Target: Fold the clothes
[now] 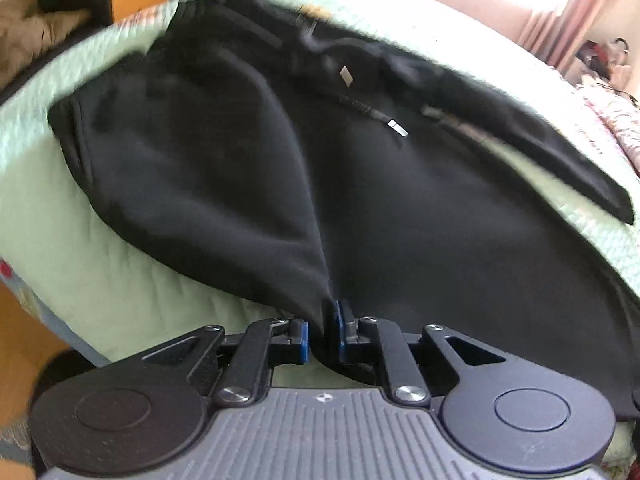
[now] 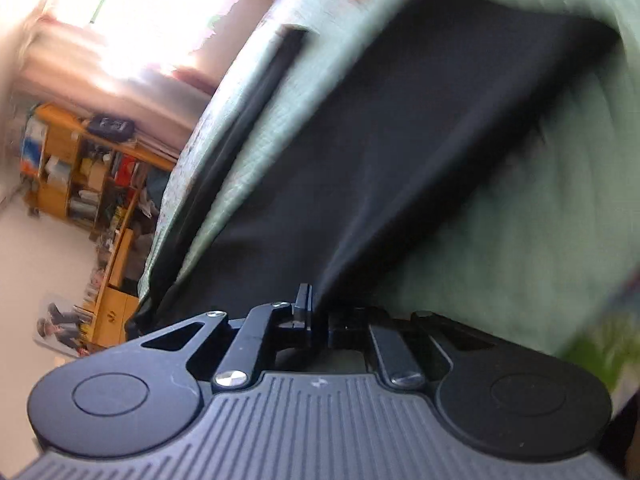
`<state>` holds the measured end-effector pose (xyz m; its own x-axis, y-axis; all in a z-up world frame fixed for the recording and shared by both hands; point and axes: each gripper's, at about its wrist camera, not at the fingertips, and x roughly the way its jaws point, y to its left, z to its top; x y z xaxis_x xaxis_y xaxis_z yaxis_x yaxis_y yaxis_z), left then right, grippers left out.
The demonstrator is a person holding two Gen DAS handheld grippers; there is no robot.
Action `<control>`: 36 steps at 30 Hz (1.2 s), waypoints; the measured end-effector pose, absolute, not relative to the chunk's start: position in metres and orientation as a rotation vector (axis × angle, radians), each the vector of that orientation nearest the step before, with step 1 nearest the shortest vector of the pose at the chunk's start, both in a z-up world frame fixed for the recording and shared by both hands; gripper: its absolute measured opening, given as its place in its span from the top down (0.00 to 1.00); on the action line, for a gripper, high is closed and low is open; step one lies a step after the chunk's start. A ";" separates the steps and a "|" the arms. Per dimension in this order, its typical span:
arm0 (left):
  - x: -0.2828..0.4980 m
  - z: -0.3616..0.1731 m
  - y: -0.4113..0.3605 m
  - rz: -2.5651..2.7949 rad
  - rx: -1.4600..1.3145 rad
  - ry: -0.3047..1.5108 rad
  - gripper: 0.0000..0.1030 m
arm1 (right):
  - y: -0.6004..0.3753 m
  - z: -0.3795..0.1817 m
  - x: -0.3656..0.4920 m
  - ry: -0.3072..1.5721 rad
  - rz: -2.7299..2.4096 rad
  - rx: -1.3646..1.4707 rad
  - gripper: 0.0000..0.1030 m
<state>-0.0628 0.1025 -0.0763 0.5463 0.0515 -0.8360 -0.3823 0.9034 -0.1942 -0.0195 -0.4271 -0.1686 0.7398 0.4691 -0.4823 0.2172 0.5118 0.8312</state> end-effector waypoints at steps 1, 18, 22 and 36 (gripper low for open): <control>-0.062 -0.079 0.101 0.263 -0.365 0.955 0.86 | -0.434 -0.178 -0.026 0.722 0.181 1.128 0.92; -0.066 -0.077 0.093 0.234 -0.301 0.944 0.74 | -0.507 -0.174 -0.052 0.572 -0.029 1.136 0.93; -0.070 -0.070 0.091 0.199 -0.294 0.967 0.66 | -0.516 -0.168 -0.068 0.582 -0.061 1.155 0.87; -0.103 -0.010 0.023 -0.121 0.027 0.829 0.15 | -0.371 -0.067 -0.062 0.501 0.394 0.473 0.22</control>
<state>-0.1026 0.0234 -0.0104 0.6689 -0.0966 -0.7370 0.1181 0.9927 -0.0229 -0.0624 -0.3713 -0.0670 0.8071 0.4667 -0.3617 -0.2418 0.8200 0.5187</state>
